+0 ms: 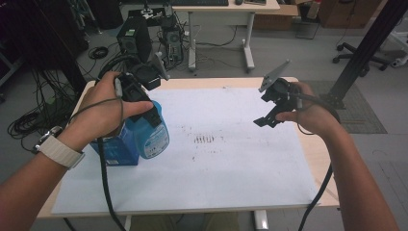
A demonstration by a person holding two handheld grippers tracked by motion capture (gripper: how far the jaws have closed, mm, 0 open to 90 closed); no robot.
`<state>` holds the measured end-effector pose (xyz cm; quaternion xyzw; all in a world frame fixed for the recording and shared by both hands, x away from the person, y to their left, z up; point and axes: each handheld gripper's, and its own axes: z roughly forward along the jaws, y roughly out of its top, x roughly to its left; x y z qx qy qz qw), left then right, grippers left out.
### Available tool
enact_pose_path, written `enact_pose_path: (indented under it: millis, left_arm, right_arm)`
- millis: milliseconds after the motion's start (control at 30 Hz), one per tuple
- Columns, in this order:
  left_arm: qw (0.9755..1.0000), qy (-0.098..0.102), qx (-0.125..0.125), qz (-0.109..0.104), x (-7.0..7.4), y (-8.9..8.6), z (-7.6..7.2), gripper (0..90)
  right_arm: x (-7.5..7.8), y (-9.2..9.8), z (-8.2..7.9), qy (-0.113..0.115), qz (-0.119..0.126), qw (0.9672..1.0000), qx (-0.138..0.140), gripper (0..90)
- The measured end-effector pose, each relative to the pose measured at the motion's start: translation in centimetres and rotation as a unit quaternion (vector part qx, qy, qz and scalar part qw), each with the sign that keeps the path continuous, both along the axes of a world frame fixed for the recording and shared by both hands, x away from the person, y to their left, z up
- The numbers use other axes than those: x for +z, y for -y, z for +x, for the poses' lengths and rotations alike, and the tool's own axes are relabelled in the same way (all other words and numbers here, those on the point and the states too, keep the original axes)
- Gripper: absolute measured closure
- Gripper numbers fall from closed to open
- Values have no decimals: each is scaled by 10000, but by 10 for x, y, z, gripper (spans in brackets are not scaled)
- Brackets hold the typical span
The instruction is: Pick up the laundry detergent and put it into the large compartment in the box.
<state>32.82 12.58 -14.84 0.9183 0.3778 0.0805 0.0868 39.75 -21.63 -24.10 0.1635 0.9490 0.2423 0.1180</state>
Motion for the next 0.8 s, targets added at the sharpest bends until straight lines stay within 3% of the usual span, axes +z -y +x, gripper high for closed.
enact_pose_path:
  millis: [367, 533, 800]
  left_arm:
    - [9991, -34, 412, 2, 8, -8, 8, 373]
    - [9975, 37, 705, -66, 17, -16, 13, 374]
    - [9952, 99, 960, -152, 23, -23, 19, 374]
  right_arm:
    - [1, 1, 0, 13, 29, 10000, -21, 104]
    - [1, 2, 1, 20, 48, 10000, -15, 103]
    - [2, 3, 1, 23, 43, 10000, -16, 103]
